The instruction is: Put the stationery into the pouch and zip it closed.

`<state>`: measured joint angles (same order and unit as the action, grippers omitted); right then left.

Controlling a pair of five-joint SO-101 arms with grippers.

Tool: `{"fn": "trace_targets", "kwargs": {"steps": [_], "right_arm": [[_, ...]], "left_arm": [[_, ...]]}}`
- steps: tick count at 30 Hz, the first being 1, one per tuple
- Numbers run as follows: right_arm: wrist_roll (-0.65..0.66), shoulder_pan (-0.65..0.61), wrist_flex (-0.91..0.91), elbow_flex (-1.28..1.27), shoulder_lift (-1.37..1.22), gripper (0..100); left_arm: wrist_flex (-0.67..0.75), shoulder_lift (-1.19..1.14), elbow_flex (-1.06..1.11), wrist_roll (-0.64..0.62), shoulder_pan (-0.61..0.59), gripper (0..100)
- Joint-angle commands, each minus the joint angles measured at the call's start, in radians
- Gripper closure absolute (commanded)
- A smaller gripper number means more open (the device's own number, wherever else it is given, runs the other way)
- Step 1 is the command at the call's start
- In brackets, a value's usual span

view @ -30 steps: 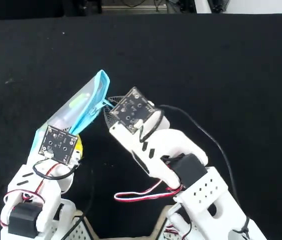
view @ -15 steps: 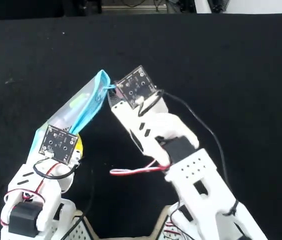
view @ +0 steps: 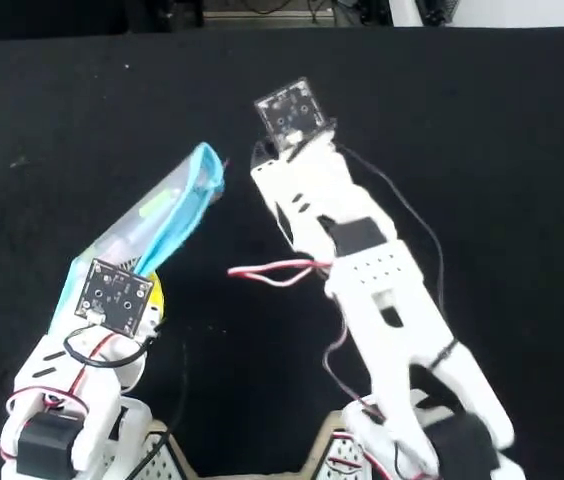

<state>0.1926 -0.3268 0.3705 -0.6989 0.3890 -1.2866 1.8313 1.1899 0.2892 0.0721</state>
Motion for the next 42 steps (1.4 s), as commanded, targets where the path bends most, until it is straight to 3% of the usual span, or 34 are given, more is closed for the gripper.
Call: {"fn": "trace_targets", "kwargs": {"steps": [1,7,13,16,23,27,33,42], "right_arm": [[-0.005,0.017,-0.014,0.074,-0.03,98.8],[-0.006,-0.025,0.158,0.062,0.051,96.6],[0.003,-0.203,0.393,0.033,0.194,77.9],[0.003,-0.278,0.29,-0.028,0.206,73.3],[-0.005,-0.282,-0.031,-0.193,0.206,71.9],[-0.011,-0.282,-0.087,-0.232,0.206,71.7],[-0.157,-0.226,-0.17,-0.231,0.206,71.6],[-0.16,-0.212,-0.199,-0.234,0.205,74.5]], "left_arm": [[-0.015,-0.006,-0.004,-0.002,0.001,97],[-0.012,-0.006,0.004,-0.002,0.001,97],[-0.011,-0.006,0.004,-0.002,0.001,97],[-0.011,-0.006,0.004,-0.002,0.001,97],[-0.014,-0.006,0.004,-0.002,0.001,97],[-0.011,-0.006,0.004,-0.002,0.001,97],[-0.011,-0.006,0.004,-0.002,0.001,97],[-0.011,-0.006,0.002,-0.002,0.001,97]]}}
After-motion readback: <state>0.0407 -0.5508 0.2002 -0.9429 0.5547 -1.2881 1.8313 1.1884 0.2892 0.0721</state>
